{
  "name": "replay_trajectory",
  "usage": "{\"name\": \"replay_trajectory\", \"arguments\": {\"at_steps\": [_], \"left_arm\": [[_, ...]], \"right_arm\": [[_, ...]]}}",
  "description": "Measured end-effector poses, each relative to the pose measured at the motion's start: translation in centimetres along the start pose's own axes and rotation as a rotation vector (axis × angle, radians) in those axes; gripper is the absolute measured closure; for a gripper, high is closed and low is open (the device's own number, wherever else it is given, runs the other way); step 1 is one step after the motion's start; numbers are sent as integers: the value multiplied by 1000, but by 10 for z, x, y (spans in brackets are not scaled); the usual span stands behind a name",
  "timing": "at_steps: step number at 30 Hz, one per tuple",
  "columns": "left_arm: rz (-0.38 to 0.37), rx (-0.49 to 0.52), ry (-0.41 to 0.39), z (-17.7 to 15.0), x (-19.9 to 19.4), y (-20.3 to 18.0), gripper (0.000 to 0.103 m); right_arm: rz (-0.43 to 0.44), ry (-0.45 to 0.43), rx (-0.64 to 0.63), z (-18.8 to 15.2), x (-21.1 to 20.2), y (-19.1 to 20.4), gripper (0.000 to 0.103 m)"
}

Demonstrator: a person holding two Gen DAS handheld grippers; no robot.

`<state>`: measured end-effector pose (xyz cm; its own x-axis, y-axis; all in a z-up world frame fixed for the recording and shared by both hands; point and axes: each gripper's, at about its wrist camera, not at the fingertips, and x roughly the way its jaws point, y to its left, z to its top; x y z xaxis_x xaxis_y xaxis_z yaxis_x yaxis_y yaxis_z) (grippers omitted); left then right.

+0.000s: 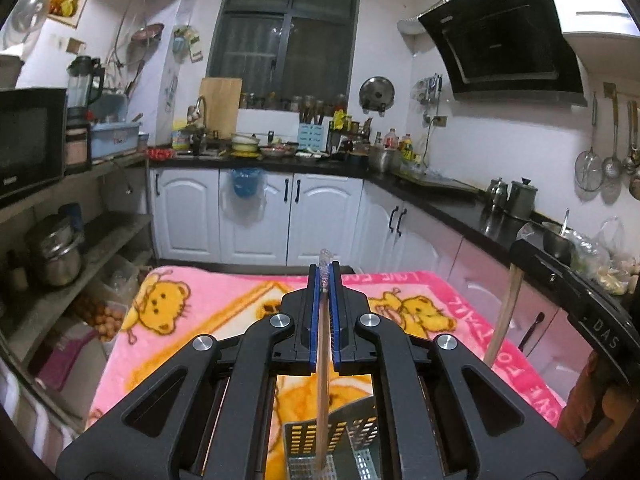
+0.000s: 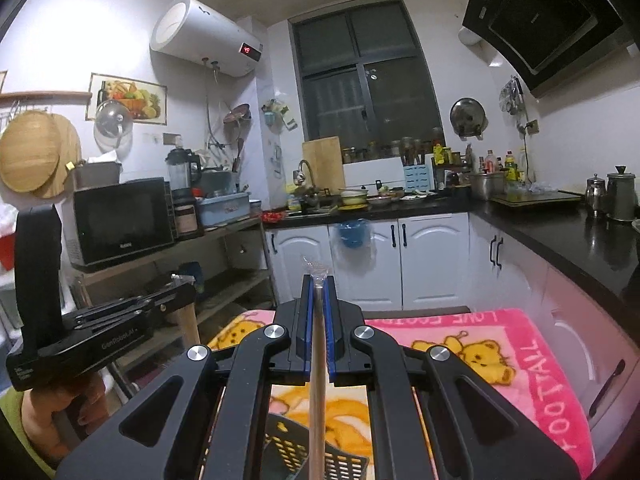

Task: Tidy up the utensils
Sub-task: 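Lift the held chopsticks upright and carry both grippers over the green caddy, then lower the chopsticks into the caddy slots and open both grippers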

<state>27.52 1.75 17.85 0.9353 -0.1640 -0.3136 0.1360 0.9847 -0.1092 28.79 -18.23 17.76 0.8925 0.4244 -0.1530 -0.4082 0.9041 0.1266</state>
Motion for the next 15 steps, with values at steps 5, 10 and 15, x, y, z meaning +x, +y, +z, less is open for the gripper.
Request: {"name": "replay_trajectory", "arguments": {"at_steps": [5, 10, 15], "left_arm": [[-1, -14, 10, -14, 9, 6, 101], [-5, -16, 14, -22, 13, 9, 101], [-12, -37, 21, -31, 13, 14, 101]], "right_arm": [[-14, 15, 1, -17, 9, -3, 98], [-20, 44, 28, -30, 14, -9, 97], [-24, 51, 40, -38, 9, -11, 97]]}}
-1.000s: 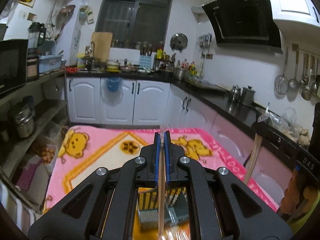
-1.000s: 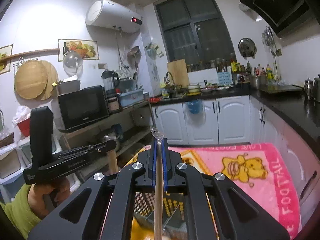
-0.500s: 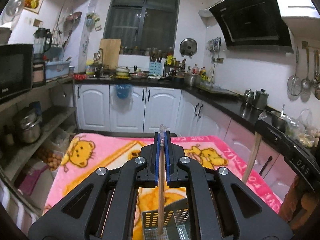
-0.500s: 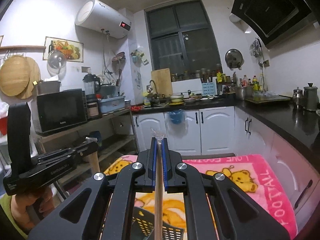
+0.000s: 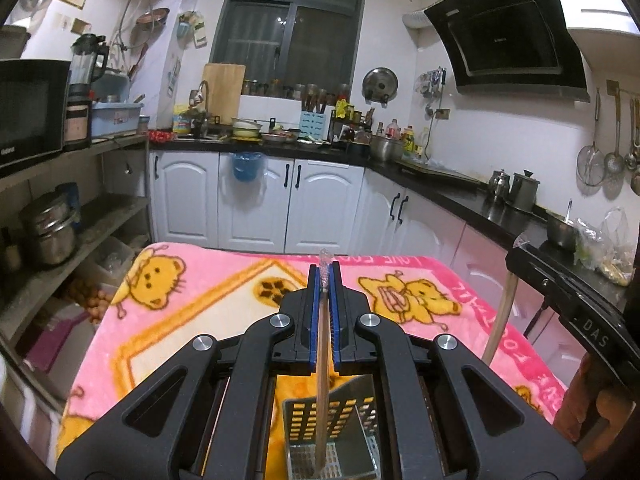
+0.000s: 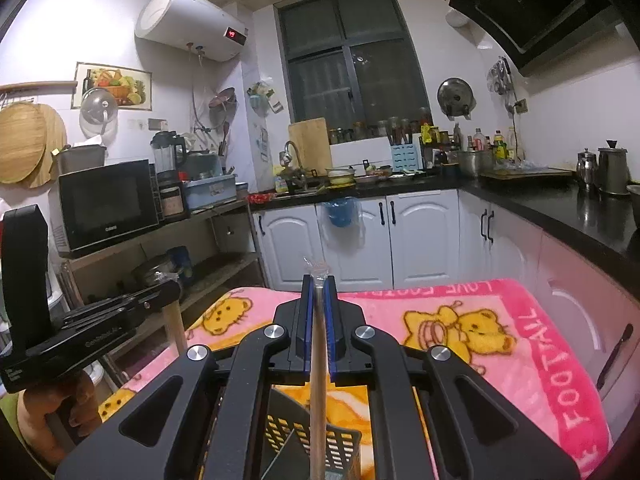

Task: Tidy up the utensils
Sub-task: 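Lower the chopsticks into the caddy slots and open both grippers, then raise both open grippers away from the caddy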

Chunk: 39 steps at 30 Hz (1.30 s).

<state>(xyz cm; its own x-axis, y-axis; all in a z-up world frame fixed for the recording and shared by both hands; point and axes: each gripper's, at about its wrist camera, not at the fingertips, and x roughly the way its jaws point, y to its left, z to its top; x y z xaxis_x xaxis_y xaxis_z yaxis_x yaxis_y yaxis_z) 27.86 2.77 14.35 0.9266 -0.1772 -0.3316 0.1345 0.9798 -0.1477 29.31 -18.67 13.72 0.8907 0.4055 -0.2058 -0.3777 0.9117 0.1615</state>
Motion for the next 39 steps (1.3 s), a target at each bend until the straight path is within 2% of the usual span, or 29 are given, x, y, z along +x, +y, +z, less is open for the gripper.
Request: {"name": "replay_trajectory", "arguments": {"at_steps": [10, 14, 21, 22, 30, 39], "left_arm": [[-3, -5, 31, -20, -4, 2, 101], [-4, -12, 43, -26, -6, 4, 98], [-13, -34, 59, -34, -14, 9, 80], [-14, -37, 60, -36, -15, 10, 73], [-4, -40, 75, -45, -28, 11, 50], [23, -55, 82, -59, -47, 16, 33]], "right_arm": [[-4, 28, 13, -13, -13, -4, 87], [-4, 43, 25, -18, -19, -7, 83], [-3, 71, 30, -27, -31, -10, 72], [-4, 77, 29, -28, -33, -10, 71], [-9, 117, 14, -38, -42, -8, 61], [-8, 160, -11, -53, -56, -3, 56]]}}
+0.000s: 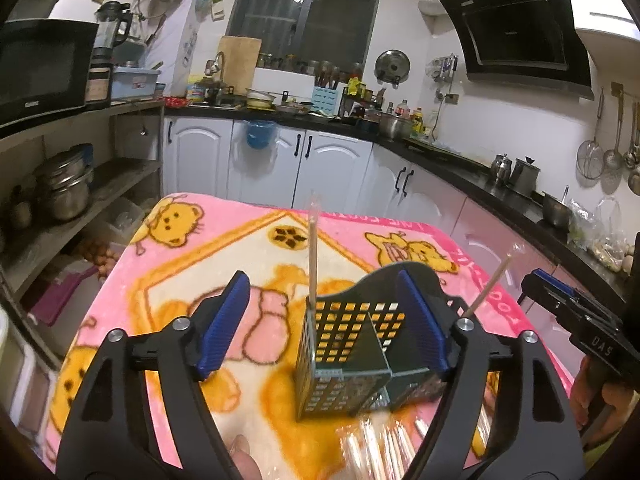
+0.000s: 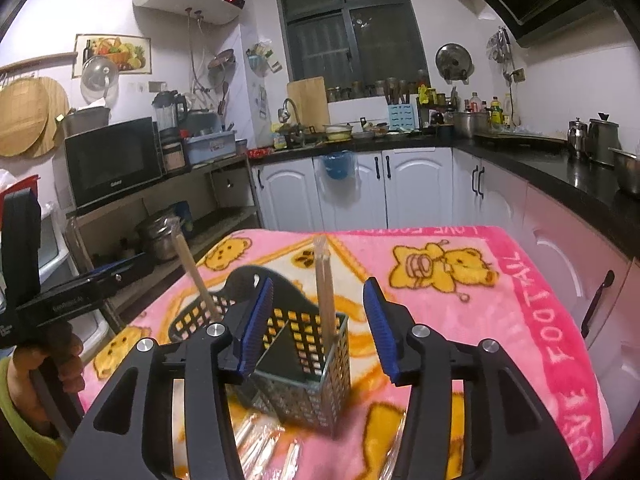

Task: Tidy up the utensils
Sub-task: 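Raise both open grippers away from the caddy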

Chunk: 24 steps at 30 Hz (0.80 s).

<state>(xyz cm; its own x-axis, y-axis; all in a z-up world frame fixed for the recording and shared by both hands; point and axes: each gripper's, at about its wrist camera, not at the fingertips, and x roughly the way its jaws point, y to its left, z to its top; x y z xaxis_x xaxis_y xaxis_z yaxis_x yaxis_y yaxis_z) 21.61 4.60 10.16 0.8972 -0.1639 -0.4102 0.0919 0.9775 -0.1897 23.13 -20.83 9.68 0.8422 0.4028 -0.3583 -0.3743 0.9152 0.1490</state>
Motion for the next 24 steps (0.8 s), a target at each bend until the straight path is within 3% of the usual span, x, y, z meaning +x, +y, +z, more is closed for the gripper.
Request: {"name": "replay_trajectory", "arguments": {"at_steps": [5, 13, 24], "left_arm": [[14, -3, 4, -10, -9, 1, 21], [37, -12, 13, -26, -24, 0, 11], [107, -18, 23, -51, -52, 8, 11]], "right_arm": [[5, 24, -1, -9, -8, 5, 55], [7, 56, -46, -22, -19, 17, 48], [30, 149, -95, -46, -22, 26, 45]]}}
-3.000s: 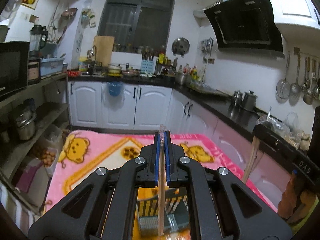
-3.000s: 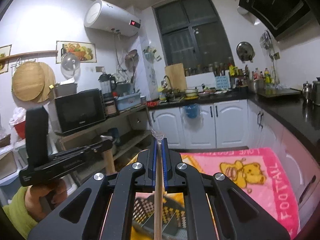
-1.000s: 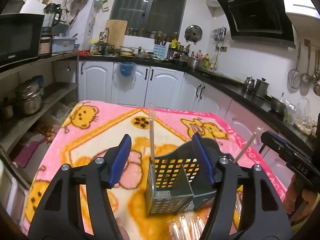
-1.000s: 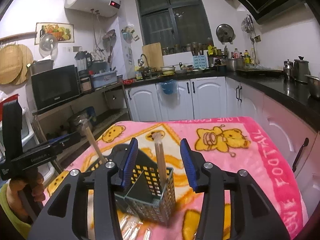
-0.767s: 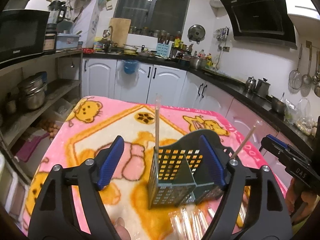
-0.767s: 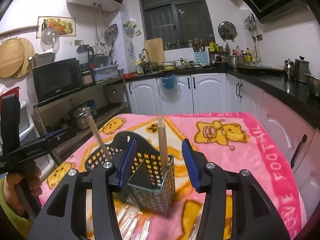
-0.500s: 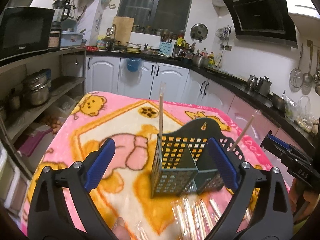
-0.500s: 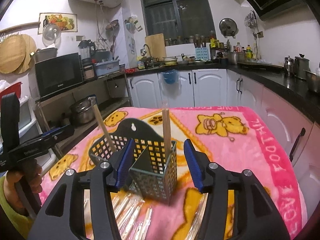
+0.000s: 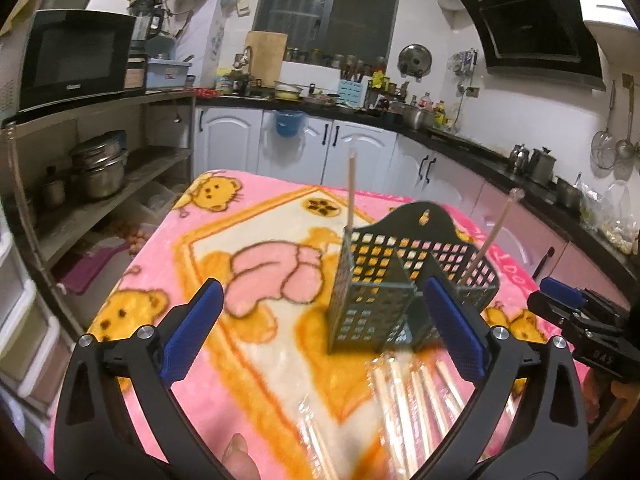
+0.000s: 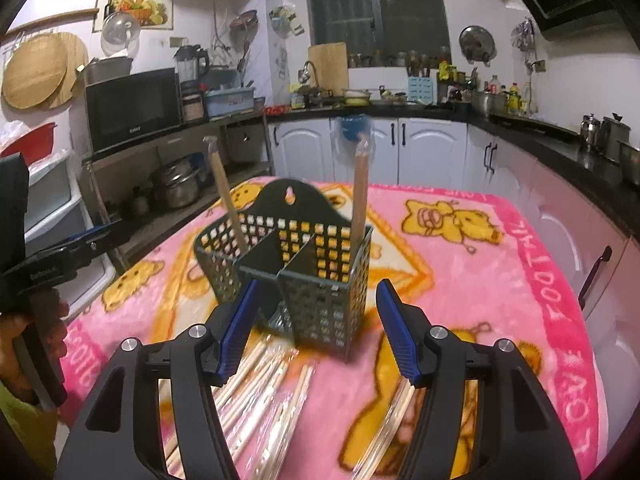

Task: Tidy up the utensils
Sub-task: 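Raise both open grippers away from the caddy, then close the right gripper on a wrapped chopstick while the left gripper grasps another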

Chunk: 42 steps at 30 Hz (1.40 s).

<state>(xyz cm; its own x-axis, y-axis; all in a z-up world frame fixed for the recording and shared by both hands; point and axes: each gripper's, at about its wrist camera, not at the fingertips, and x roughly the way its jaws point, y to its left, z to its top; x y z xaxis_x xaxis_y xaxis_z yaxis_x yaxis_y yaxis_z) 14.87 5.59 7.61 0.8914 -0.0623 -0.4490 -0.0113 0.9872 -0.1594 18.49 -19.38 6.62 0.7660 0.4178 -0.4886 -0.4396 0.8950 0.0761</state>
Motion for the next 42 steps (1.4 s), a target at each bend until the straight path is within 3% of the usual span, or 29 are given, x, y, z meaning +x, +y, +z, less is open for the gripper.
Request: {"name": "replay_trajectory", "arguments": {"at_steps": [11, 15, 21, 25, 34, 42], "left_arm": [[94, -14, 102, -37, -7, 8, 11], [87, 19, 163, -51, 3, -1, 11], [12, 55, 240, -65, 29, -19, 12], [-50, 56, 287, -73, 43, -28, 29], [-110, 60, 444, -87, 72, -36, 64], [-123, 68, 493, -88, 92, -47, 71]], "right_arm": [[19, 157, -30, -30, 30, -2, 44], [24, 210, -12, -38, 42, -6, 44], [45, 295, 22, -48, 58, -12, 44], [42, 324, 47, -53, 63, -17, 44], [74, 360, 77, -53, 71, -23, 50], [123, 412, 69, -55, 88, -16, 73]]}}
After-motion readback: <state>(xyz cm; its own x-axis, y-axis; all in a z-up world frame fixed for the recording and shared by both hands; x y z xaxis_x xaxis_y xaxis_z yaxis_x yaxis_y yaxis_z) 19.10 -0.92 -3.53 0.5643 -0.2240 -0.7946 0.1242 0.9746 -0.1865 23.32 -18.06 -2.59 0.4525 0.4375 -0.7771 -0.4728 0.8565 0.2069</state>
